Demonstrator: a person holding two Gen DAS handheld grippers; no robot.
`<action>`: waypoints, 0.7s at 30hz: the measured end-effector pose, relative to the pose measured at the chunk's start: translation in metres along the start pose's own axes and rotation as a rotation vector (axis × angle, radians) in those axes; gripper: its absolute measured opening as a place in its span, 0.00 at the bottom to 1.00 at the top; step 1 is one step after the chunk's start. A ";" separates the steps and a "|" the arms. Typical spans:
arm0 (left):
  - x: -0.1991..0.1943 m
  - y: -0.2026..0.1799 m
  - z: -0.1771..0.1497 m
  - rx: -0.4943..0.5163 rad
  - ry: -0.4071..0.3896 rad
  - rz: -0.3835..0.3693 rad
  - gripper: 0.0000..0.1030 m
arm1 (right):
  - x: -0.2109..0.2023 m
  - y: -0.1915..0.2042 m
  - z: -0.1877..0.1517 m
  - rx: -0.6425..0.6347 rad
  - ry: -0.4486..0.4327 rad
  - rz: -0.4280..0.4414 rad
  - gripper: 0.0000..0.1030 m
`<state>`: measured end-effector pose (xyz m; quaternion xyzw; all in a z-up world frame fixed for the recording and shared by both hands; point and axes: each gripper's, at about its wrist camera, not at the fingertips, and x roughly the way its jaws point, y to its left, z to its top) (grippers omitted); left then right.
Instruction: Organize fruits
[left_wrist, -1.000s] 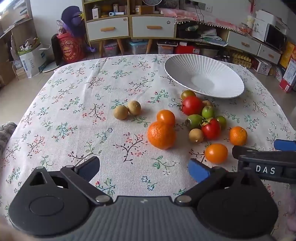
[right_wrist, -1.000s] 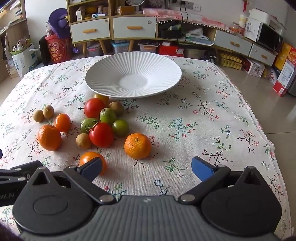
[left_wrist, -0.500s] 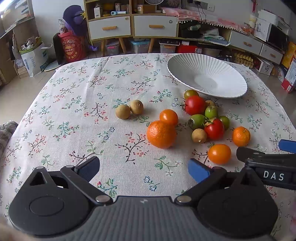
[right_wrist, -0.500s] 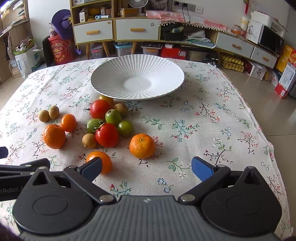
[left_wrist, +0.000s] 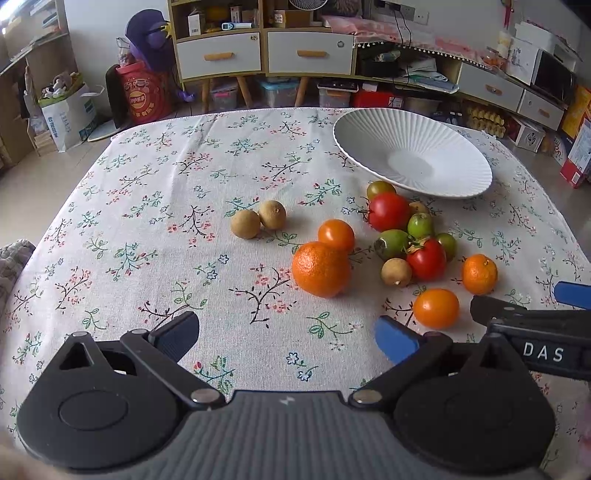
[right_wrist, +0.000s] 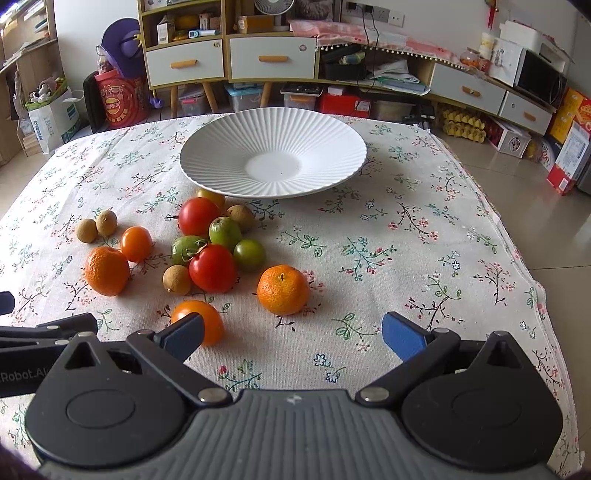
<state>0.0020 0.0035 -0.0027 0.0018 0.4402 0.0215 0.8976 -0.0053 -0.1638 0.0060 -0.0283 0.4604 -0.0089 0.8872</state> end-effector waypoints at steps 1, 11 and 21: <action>0.000 0.000 0.000 0.000 0.000 0.000 0.98 | 0.000 0.000 0.000 0.000 0.000 0.000 1.00; 0.000 0.000 0.000 0.000 0.000 -0.001 0.98 | 0.000 -0.001 -0.001 -0.002 0.002 -0.001 1.00; 0.000 0.000 0.000 0.000 0.000 -0.001 0.98 | 0.001 0.000 -0.002 -0.003 0.004 -0.004 1.00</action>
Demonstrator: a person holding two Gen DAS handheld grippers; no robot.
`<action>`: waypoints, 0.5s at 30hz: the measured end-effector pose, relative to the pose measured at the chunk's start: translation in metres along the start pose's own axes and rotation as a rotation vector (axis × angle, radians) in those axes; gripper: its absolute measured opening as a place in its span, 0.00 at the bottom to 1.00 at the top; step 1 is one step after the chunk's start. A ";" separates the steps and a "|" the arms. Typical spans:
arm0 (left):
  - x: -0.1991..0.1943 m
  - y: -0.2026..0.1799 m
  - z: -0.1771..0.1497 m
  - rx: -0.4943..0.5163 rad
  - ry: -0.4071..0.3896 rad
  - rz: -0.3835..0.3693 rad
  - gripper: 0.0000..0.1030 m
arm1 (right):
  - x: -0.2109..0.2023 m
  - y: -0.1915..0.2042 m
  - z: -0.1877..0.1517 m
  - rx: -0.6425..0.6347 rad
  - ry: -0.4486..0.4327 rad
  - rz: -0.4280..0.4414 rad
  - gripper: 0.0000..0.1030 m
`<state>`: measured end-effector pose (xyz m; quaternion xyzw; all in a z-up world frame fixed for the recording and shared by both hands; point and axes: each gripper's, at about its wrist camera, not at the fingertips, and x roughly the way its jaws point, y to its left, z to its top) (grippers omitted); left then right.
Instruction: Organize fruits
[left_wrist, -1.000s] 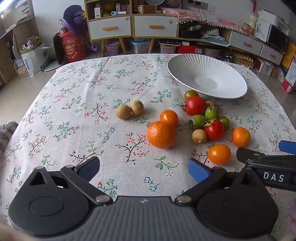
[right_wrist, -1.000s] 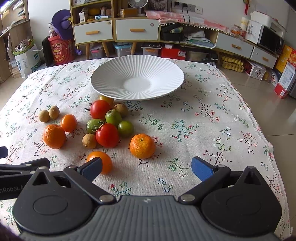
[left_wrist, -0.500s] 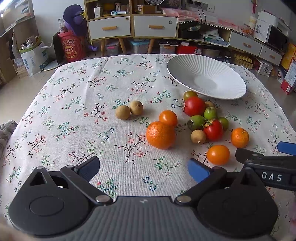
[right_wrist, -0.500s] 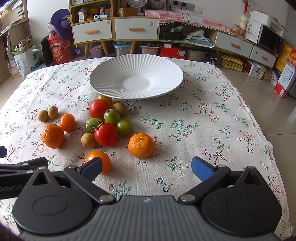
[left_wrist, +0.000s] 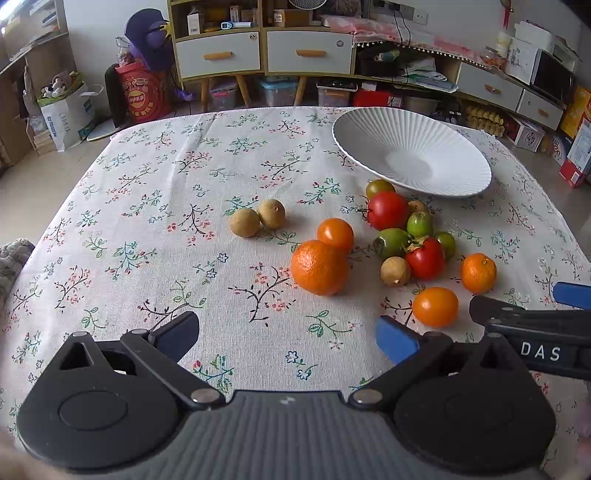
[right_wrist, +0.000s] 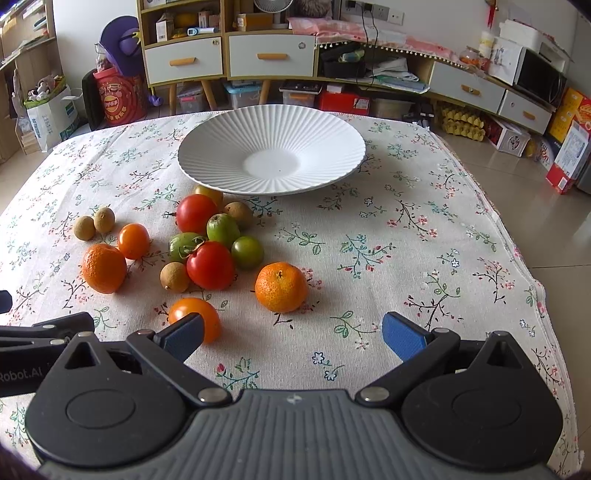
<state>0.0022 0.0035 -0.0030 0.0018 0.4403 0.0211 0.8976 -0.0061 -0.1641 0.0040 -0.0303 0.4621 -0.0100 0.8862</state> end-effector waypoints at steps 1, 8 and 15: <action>0.000 0.000 0.000 0.000 0.000 0.000 0.98 | 0.000 0.000 0.000 0.000 0.000 0.000 1.00; 0.001 0.001 -0.001 -0.003 -0.002 0.000 0.98 | 0.000 -0.001 -0.001 0.001 0.001 -0.001 1.00; 0.000 0.001 -0.001 -0.002 -0.003 0.000 0.98 | 0.000 -0.002 0.000 0.002 0.001 -0.004 1.00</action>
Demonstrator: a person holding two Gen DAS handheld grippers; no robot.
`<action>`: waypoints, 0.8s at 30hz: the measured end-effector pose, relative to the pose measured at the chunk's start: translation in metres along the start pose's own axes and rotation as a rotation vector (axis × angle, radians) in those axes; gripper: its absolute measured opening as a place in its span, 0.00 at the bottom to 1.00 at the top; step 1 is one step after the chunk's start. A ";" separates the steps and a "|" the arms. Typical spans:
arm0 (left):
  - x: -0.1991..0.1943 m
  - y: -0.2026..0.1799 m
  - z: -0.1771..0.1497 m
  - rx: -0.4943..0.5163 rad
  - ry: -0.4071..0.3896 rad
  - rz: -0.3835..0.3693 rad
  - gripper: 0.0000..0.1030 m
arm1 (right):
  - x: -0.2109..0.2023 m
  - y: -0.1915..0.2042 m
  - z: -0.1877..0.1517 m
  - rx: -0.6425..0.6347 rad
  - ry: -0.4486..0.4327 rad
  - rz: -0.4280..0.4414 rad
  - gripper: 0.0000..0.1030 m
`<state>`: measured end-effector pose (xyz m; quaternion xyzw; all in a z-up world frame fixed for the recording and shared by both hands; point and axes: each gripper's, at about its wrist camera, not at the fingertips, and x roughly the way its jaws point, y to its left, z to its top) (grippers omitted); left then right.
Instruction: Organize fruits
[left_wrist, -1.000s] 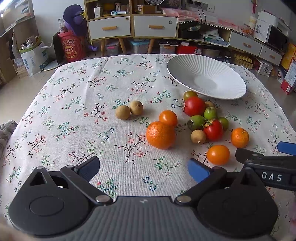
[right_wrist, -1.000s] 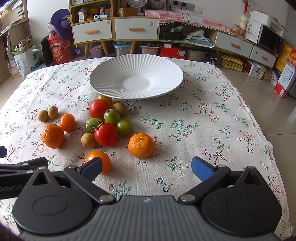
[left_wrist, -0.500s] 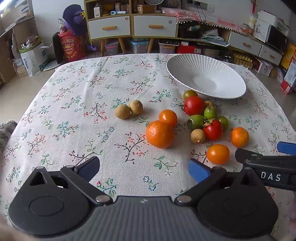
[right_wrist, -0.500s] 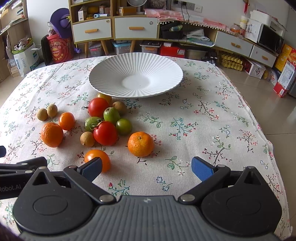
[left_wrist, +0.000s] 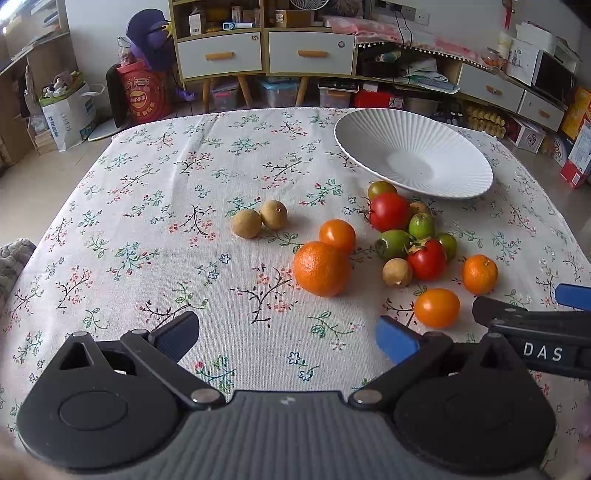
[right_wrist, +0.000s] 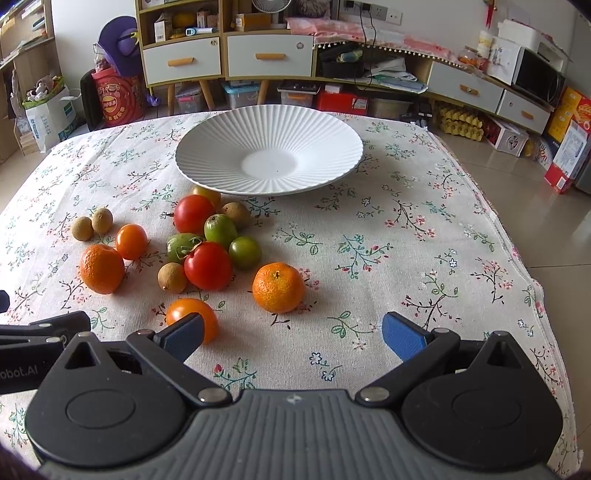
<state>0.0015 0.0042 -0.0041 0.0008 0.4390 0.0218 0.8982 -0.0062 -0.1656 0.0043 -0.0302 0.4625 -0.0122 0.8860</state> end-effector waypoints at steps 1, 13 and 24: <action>0.000 0.000 0.000 0.000 0.000 0.000 0.98 | 0.000 0.000 0.000 -0.001 0.001 -0.001 1.00; 0.000 0.001 0.000 -0.003 0.000 0.002 0.98 | 0.000 0.000 0.000 -0.002 0.004 -0.003 1.00; 0.002 0.013 0.003 -0.017 -0.047 0.004 0.98 | 0.006 -0.004 0.003 -0.035 0.021 0.021 1.00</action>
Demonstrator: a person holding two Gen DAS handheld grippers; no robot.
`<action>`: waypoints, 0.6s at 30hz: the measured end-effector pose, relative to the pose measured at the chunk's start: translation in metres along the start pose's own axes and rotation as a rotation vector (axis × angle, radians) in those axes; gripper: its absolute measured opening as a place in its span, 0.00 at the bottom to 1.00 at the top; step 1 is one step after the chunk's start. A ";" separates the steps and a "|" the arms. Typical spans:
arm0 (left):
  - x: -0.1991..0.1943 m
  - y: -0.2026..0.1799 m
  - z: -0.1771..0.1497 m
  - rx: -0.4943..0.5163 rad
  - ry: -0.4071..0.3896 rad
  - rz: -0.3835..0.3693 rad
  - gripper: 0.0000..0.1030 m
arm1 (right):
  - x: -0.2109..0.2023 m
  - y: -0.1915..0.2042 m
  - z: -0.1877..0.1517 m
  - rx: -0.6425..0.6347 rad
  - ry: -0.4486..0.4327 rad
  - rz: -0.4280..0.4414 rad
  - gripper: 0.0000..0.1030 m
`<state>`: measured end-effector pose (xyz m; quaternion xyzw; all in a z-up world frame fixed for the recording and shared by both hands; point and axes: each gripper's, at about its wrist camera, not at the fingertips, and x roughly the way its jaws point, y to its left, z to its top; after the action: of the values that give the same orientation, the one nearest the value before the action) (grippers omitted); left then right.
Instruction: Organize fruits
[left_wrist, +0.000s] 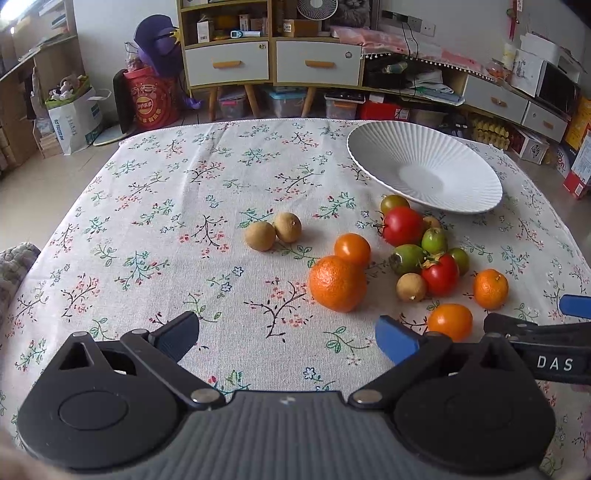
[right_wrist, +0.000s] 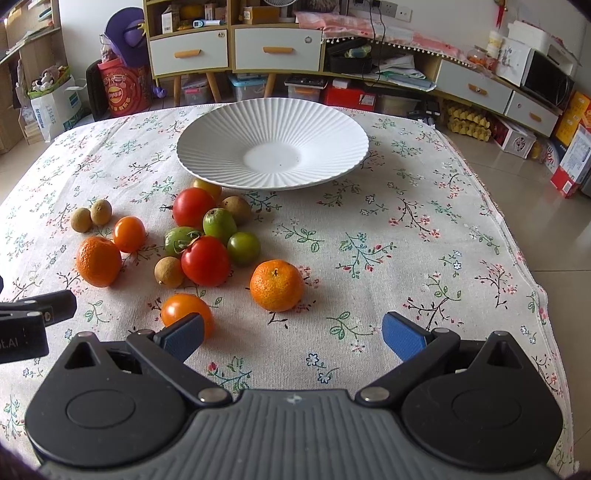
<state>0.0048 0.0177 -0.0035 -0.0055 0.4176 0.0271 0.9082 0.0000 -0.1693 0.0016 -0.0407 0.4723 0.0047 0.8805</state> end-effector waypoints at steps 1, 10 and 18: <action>0.001 0.001 0.000 0.003 -0.016 -0.004 0.98 | 0.001 -0.002 0.000 0.000 -0.006 0.011 1.00; 0.018 0.018 -0.002 -0.006 -0.011 -0.128 0.98 | 0.006 -0.012 -0.006 -0.018 -0.064 0.154 1.00; 0.034 0.014 -0.012 0.026 -0.070 -0.167 0.98 | 0.026 -0.018 -0.007 0.019 -0.002 0.237 0.96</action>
<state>0.0167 0.0327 -0.0373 -0.0278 0.3838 -0.0541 0.9214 0.0092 -0.1882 -0.0227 0.0238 0.4729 0.1042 0.8746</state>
